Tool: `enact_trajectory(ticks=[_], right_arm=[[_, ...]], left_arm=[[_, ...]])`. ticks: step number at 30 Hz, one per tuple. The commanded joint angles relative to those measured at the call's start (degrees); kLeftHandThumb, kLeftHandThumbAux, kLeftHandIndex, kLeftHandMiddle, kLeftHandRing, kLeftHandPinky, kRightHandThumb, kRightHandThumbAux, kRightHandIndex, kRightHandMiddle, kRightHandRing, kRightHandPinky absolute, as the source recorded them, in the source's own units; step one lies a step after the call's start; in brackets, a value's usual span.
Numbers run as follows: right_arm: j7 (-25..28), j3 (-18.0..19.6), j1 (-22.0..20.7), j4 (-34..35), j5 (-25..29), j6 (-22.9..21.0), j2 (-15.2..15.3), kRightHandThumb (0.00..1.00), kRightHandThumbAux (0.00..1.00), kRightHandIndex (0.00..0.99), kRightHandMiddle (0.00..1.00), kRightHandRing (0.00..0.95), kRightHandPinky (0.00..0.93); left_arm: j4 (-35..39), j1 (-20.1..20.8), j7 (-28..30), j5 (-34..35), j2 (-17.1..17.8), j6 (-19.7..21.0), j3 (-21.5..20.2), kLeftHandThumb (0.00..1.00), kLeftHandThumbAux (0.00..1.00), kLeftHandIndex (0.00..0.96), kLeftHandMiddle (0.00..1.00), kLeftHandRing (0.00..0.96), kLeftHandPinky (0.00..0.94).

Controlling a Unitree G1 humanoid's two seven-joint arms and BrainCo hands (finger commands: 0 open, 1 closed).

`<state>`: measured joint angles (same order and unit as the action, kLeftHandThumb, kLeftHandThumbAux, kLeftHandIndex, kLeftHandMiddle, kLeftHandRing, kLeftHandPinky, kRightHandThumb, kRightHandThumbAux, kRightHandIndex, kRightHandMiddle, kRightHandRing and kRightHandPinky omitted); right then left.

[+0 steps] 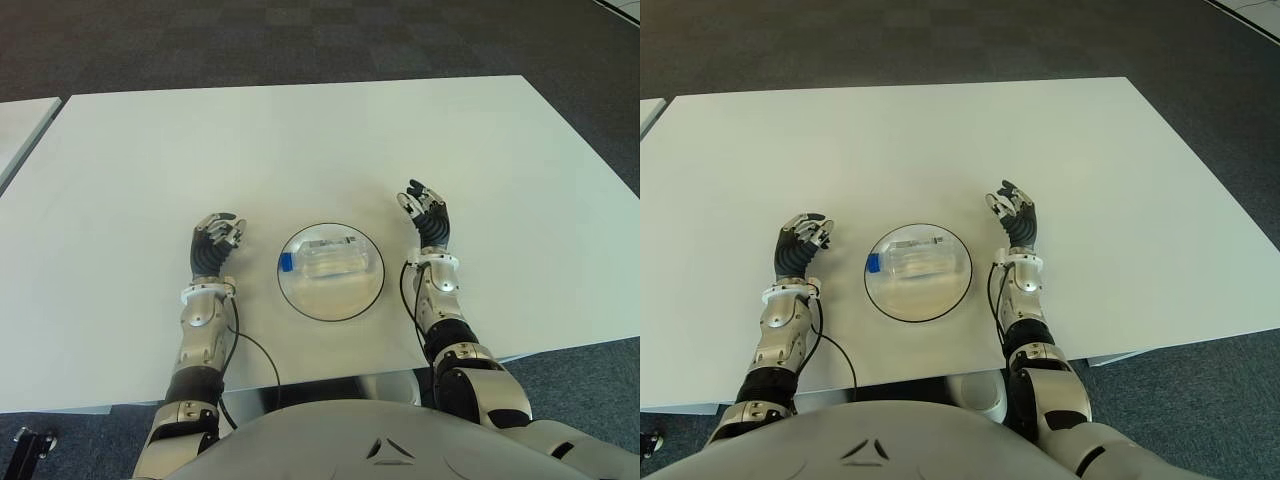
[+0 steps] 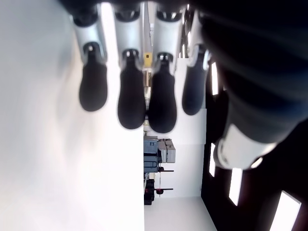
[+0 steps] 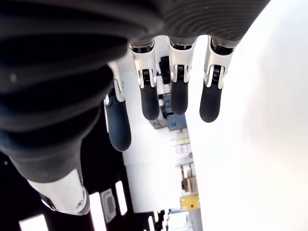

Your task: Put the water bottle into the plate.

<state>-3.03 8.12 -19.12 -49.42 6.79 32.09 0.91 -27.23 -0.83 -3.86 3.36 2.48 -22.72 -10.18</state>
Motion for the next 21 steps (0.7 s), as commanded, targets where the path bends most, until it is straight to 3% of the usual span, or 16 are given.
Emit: enact_trajectory(ticks=[1, 21], right_arm=[[-1.6, -0.1, 0.8, -0.1, -1.3, -2.3, -0.6, 0.705, 0.731, 0.434, 0.547, 0.579, 0.626], [-2.4, -1.3, 1.2, -0.2, -4.5, -4.2, -0.5, 0.707, 0.728, 0.435, 0.601, 0.616, 0.626]], left_arm=[[-1.7, -0.8, 0.2, -0.2, -0.1, 1.1, 0.2, 0.708, 0.712, 0.436, 0.683, 0.663, 0.648], [-0.8, -1.4, -0.6, -1.5, -0.1, 1.4, 0.5, 0.708, 0.713, 0.436, 0.676, 0.658, 0.641]])
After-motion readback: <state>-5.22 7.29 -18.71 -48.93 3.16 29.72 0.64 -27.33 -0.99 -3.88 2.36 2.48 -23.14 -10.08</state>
